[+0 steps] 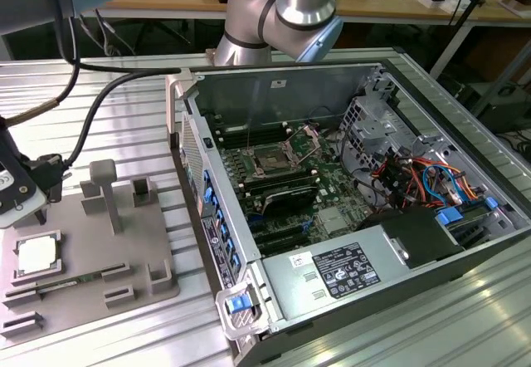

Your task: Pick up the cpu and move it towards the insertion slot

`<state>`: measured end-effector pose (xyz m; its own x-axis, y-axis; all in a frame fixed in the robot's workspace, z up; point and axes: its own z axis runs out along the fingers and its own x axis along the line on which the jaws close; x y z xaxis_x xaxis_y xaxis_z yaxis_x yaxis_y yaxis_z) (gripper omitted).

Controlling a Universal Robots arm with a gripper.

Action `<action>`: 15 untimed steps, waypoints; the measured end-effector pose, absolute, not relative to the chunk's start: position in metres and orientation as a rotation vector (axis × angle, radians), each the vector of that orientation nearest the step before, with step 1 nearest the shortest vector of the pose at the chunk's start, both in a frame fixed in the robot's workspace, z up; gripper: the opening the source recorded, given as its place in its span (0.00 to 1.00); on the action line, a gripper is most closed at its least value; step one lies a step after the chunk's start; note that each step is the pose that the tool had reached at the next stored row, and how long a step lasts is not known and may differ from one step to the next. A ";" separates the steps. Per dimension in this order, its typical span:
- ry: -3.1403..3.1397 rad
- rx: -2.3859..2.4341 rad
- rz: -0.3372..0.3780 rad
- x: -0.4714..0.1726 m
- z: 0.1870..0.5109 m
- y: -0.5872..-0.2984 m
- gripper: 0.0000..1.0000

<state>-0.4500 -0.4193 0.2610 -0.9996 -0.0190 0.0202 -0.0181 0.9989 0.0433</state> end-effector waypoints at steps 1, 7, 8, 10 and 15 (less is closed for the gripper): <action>-3.120 0.029 -0.067 -0.450 0.259 -0.420 0.62; -3.120 0.029 -0.067 -0.450 0.252 -0.421 0.63; -3.120 0.029 -0.067 -0.450 0.251 -0.421 0.69; -3.120 0.029 -0.067 -0.450 0.249 -0.422 0.69; -3.120 0.029 -0.067 -0.450 0.244 -0.424 0.69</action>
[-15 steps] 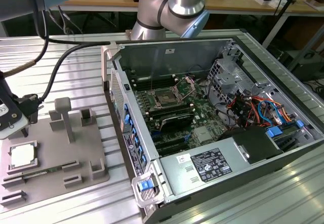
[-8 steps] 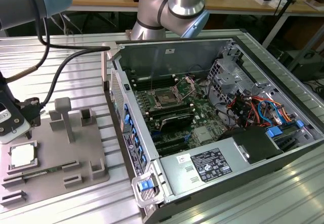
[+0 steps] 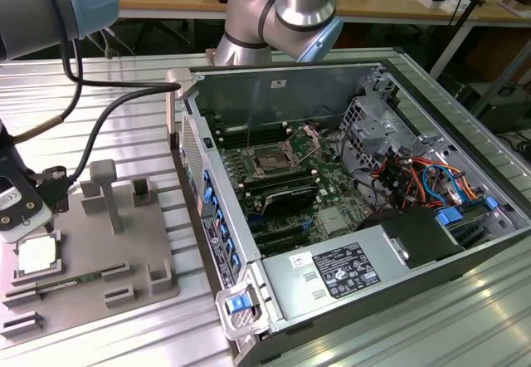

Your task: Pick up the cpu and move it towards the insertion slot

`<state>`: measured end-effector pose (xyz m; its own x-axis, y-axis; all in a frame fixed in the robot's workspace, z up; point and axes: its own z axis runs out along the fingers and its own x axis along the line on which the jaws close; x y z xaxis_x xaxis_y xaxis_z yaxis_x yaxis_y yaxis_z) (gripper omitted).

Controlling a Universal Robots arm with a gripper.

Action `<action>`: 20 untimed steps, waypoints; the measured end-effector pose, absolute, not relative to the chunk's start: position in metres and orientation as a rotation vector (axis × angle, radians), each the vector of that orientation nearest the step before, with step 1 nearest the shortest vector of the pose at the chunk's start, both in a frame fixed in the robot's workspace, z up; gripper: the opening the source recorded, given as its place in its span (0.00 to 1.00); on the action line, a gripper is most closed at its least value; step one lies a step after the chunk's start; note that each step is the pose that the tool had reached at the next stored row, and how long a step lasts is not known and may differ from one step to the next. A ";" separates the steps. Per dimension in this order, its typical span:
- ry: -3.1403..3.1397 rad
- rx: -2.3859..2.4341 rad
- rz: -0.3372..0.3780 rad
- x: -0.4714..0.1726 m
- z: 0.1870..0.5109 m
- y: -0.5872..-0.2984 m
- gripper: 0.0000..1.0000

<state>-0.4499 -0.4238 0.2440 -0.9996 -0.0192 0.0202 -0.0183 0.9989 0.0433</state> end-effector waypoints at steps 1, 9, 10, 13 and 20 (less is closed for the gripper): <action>-3.120 0.029 -0.067 -0.450 0.243 -0.424 0.69; -3.120 0.029 -0.069 -0.450 0.242 -0.425 0.69; -3.120 0.029 -0.068 -0.450 0.241 -0.425 0.69; -3.120 0.029 -0.068 -0.450 0.237 -0.426 0.69; -3.120 0.029 -0.062 -0.450 0.222 -0.426 0.69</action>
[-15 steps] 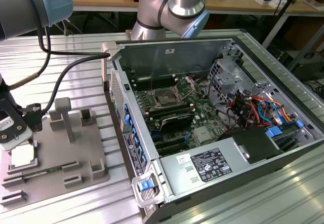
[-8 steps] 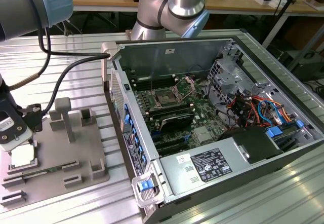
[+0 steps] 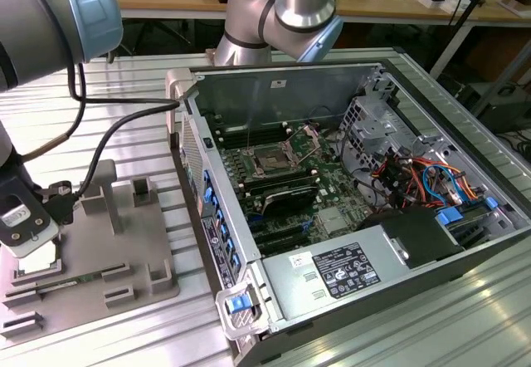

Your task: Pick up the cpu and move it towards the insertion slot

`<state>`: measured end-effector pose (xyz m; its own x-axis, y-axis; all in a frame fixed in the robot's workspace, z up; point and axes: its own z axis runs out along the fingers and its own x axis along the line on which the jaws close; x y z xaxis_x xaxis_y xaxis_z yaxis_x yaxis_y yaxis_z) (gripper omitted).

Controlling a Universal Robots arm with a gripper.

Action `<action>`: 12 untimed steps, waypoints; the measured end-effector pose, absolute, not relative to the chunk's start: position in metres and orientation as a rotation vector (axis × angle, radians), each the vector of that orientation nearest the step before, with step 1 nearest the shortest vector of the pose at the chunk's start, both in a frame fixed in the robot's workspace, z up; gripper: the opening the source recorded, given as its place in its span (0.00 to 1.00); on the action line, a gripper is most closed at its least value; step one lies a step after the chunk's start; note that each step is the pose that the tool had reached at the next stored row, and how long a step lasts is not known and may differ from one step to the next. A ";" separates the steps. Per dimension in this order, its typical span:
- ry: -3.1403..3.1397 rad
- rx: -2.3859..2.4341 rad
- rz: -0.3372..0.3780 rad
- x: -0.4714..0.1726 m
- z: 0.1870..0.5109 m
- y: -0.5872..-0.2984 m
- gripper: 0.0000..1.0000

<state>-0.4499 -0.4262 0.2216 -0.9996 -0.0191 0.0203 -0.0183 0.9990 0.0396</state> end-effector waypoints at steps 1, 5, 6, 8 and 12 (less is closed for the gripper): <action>-3.120 0.029 -0.061 -0.450 0.218 -0.426 0.69; -3.120 0.029 -0.061 -0.450 0.215 -0.426 0.69; -3.120 0.029 -0.061 -0.450 0.215 -0.426 0.69; -3.120 0.029 -0.061 -0.450 0.214 -0.426 0.69; -3.120 0.029 -0.061 -0.450 0.214 -0.426 0.69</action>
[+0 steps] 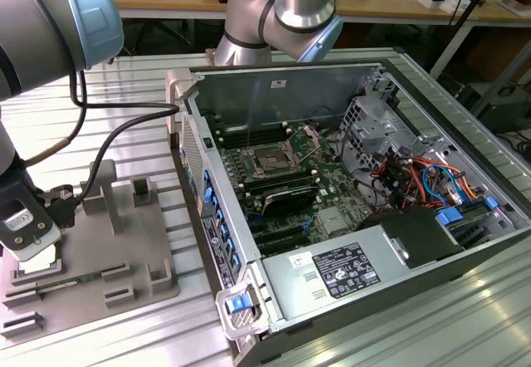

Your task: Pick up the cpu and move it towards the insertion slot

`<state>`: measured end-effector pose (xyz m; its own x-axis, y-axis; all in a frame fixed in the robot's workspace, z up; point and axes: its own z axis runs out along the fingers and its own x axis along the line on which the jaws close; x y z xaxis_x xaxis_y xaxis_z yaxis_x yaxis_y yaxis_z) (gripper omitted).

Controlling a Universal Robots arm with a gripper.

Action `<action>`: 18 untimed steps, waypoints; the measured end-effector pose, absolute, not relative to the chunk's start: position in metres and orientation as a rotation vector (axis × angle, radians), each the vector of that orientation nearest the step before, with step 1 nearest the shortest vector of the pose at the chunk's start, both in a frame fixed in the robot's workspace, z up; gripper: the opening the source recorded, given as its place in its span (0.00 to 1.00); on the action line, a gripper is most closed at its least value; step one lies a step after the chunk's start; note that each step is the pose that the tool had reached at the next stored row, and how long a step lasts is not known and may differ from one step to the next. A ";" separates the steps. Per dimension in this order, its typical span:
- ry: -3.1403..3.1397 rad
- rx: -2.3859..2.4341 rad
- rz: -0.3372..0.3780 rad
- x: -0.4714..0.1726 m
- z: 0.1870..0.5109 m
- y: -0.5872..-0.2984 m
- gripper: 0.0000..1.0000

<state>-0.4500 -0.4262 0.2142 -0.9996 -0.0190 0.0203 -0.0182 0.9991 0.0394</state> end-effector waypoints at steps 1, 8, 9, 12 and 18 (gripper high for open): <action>-3.120 0.029 -0.061 -0.450 0.214 -0.426 0.69; -3.120 0.029 -0.061 -0.450 0.213 -0.426 0.69; -3.121 0.029 -0.061 -0.450 0.212 -0.426 0.69; -3.120 0.029 -0.056 -0.449 0.209 -0.426 0.69; -3.120 0.029 -0.041 -0.449 0.204 -0.426 0.69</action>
